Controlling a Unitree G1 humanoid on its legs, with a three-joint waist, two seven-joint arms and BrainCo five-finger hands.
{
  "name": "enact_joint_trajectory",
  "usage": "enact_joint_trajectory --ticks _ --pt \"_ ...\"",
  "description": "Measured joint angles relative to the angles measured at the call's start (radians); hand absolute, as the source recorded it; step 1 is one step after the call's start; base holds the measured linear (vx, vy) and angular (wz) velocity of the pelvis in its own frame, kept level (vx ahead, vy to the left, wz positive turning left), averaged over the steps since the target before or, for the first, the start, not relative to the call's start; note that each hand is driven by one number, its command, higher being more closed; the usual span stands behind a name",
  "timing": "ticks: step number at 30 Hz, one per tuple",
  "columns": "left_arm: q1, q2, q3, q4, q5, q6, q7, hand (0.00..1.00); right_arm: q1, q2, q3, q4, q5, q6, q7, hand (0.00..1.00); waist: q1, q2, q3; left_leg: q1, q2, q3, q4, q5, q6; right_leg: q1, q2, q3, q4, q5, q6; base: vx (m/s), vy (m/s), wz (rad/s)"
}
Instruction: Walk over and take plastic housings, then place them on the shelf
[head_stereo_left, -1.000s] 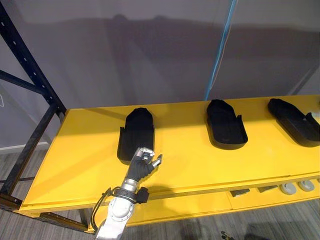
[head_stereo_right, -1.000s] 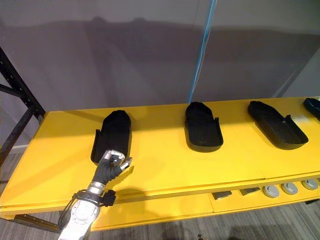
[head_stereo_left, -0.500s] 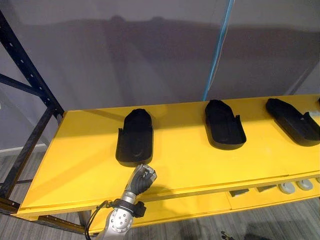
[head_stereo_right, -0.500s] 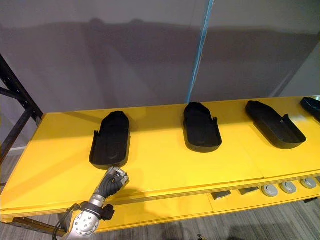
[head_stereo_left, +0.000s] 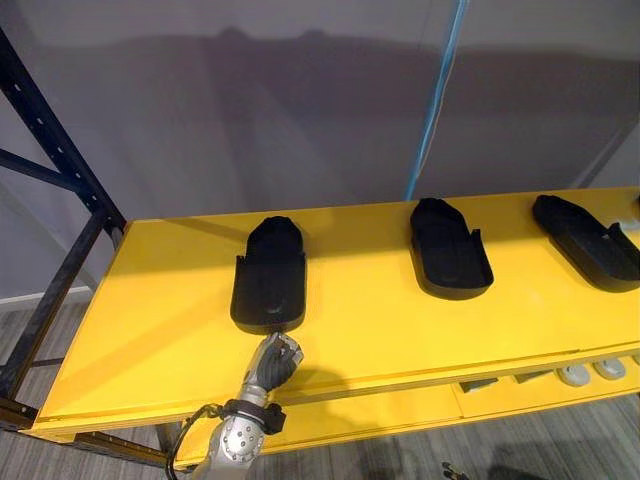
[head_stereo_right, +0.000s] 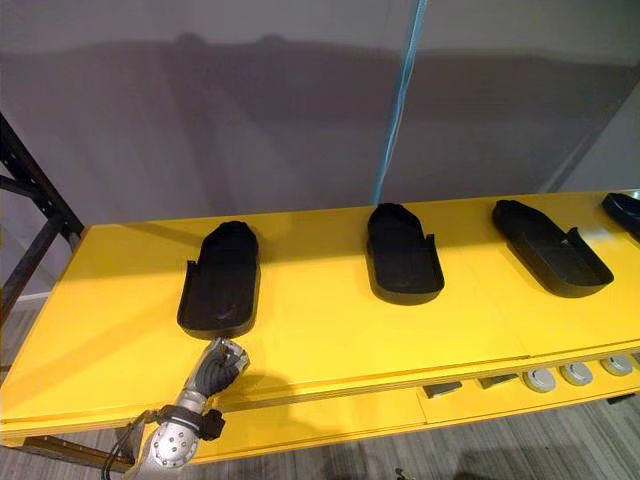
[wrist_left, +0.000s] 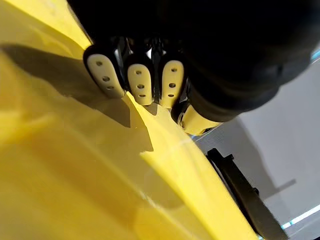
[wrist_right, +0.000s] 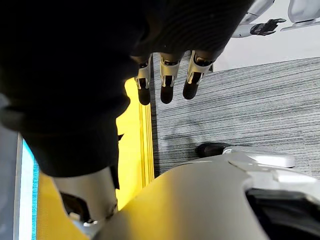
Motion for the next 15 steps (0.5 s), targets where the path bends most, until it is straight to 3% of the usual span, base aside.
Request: enact_joint_trajectory --ticks 15 --pt "-0.077 -0.030 0.001 0.060 0.003 0.031 0.037 1.00 0.006 0.001 0.000 -0.023 0.000 0.000 -0.001 0.00 -0.011 0.001 -0.001 0.000 0.002 0.026 0.000 -0.001 -0.002 -0.008 0.005 0.026 -0.017 0.021 0.001 -0.02 -0.004 -0.05"
